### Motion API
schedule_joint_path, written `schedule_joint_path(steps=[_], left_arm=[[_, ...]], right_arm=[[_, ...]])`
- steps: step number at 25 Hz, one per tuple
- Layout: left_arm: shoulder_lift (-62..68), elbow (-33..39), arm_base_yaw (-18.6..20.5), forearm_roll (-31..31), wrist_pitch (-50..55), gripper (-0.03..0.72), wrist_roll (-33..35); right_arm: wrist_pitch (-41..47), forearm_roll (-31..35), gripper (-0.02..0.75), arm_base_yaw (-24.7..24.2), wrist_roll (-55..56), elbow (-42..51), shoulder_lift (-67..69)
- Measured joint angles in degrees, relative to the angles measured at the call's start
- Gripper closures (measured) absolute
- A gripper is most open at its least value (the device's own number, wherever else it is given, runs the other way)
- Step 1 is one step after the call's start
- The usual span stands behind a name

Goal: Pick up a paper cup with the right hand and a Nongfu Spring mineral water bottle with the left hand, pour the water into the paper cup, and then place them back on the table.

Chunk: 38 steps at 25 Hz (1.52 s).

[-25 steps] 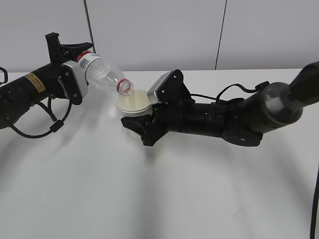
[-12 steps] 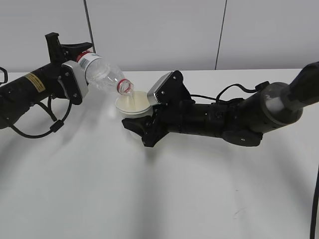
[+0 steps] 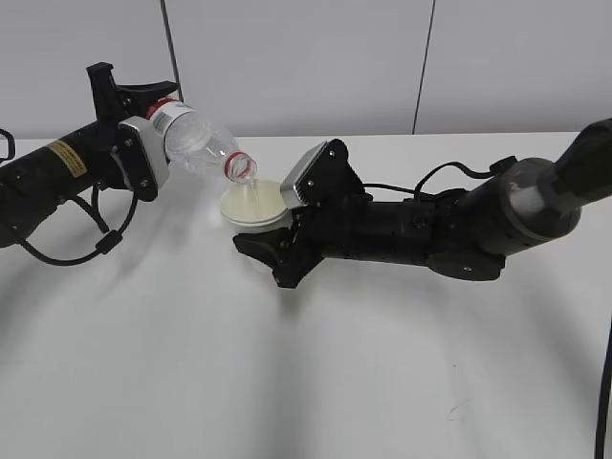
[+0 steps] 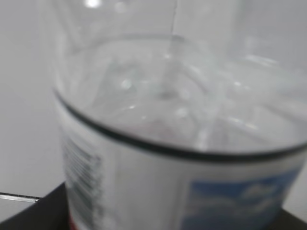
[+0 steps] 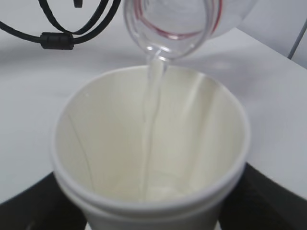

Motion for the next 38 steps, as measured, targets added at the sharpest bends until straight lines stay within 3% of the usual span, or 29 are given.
schedule_joint_path(steps=[38], left_arm=[[0.0,-0.1,0.0,-1.1,-0.1,0.277,4.1]], right_arm=[[1.4,-0.4,0.225,0.0,0.1,0.0,0.1]])
